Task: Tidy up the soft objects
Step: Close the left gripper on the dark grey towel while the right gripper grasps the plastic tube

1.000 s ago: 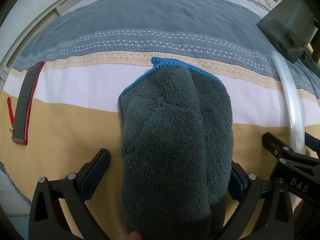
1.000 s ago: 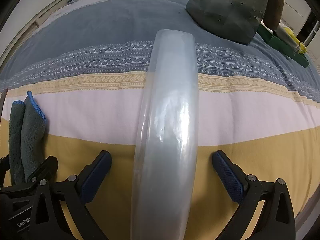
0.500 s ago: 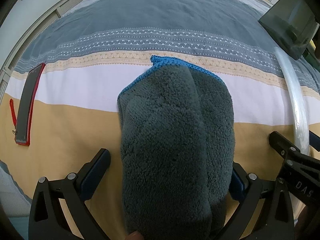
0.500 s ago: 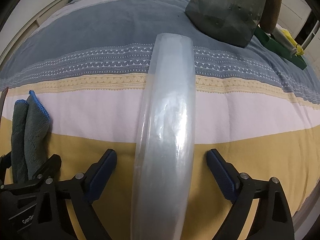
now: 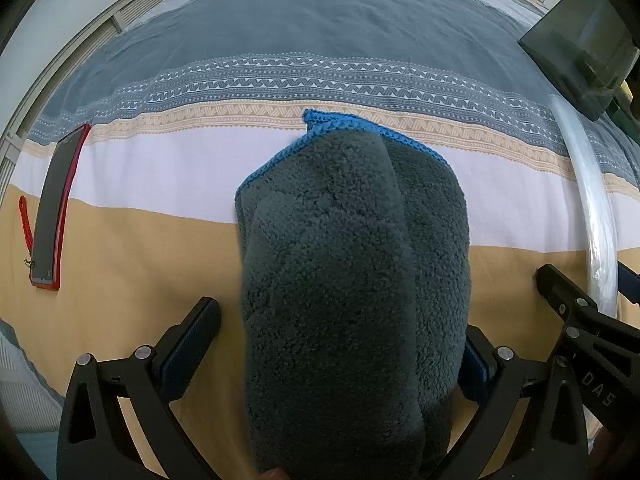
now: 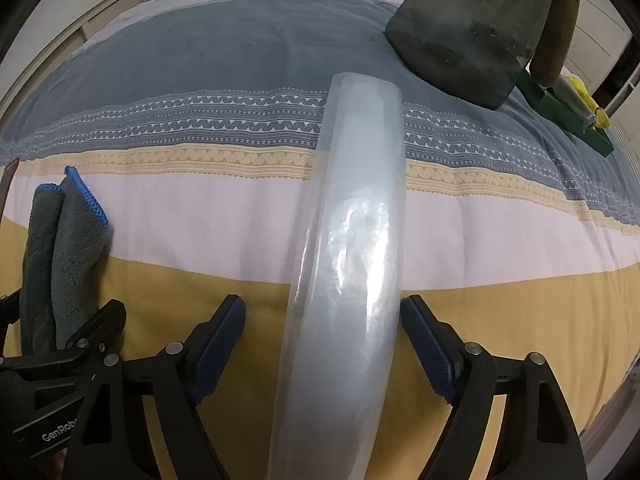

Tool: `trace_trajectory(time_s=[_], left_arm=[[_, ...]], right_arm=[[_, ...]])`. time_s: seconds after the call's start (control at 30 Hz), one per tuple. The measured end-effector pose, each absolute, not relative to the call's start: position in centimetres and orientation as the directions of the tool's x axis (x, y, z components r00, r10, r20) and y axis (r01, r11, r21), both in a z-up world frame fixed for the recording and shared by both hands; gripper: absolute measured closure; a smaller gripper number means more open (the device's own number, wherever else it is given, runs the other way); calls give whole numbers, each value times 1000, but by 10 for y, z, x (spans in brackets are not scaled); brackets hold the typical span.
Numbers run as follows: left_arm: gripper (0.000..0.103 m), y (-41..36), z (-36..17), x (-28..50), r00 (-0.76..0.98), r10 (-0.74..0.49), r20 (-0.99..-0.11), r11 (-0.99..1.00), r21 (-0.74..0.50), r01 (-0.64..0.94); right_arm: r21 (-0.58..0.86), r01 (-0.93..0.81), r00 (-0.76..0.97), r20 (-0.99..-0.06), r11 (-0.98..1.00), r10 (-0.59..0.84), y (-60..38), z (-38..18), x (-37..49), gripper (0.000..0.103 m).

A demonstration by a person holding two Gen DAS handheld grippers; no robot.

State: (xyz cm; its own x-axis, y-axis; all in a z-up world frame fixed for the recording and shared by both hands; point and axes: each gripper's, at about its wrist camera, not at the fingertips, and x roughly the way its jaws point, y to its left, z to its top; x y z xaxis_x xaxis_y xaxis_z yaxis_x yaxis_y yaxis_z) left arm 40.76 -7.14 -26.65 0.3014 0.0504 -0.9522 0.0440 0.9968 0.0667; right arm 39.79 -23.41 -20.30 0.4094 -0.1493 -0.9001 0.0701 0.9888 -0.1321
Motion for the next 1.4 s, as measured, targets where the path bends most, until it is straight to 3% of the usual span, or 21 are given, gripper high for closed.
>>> trace_trajectory(time_s=[0.33,0.6,0.8,0.97,1.07,1.4], left_arm=[[1,-71,-266,407,301,56,-952,997,71,38],[5,-72,-266,407,295,60,-954,997,71,27],[21,-77,-260,403,305,53,-951,998,63,21],[50,-86,-254,398,319,55,-946,997,71,38],[60,-89,-250,397,323,71,-944,996,85,29],[67,-97,-240,395,304,109,-946,994,105,-30]], right_arm=[[-127,61,412,-900,990,-141,-225,-198,395,32],[-105,44,419,-901,993,-114,-231,-190,386,54],[-87,30,427,-900,996,-92,-244,-188,382,71],[-63,3,433,-899,998,-58,-256,-186,382,81],[-44,-9,438,-898,999,-36,-262,-184,380,85],[-8,-65,455,-890,998,23,-279,-176,374,92]])
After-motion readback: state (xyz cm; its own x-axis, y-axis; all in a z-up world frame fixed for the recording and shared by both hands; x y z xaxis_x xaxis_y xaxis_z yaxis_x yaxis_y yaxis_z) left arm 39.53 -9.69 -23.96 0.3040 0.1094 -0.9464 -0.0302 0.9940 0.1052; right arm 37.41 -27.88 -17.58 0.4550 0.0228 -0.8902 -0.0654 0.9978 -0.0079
